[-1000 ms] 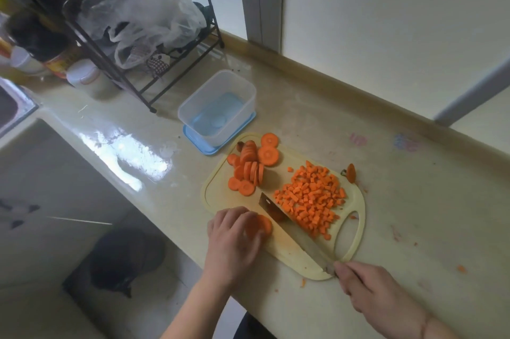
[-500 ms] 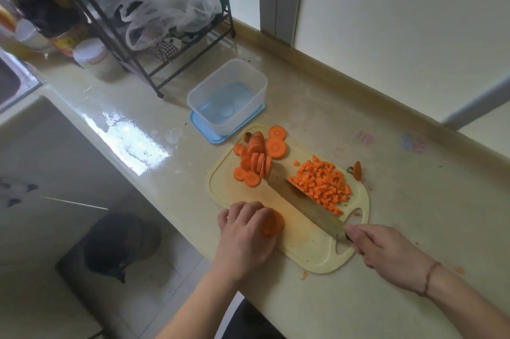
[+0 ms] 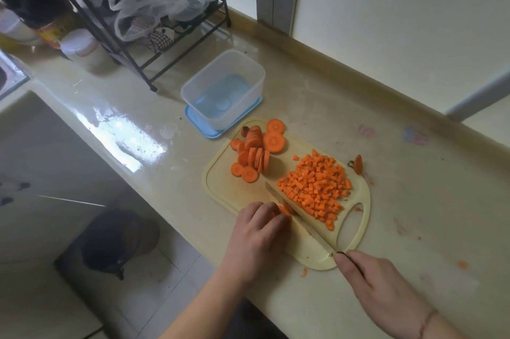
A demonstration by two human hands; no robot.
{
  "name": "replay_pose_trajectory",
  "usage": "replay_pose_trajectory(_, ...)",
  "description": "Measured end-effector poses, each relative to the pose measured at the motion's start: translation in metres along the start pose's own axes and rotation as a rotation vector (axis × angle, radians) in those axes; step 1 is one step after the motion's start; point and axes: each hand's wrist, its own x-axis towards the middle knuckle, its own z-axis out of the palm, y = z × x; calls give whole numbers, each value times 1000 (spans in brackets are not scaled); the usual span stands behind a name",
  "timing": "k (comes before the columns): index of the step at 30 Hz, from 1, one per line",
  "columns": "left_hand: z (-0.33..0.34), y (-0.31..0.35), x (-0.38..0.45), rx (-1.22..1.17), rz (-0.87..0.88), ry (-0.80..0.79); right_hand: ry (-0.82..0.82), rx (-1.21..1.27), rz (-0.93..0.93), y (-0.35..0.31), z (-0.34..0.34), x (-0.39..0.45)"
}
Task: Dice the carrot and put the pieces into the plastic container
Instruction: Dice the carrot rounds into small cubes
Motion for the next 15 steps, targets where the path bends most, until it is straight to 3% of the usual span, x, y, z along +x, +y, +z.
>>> replay_pose_trajectory(6,2,-4,-2,1,8,-68,7,-29,-11,3,4,-7)
replay_pose_trajectory(15,-5,7,5,-26,-22,-31,-17,-111,27,4,10,-7)
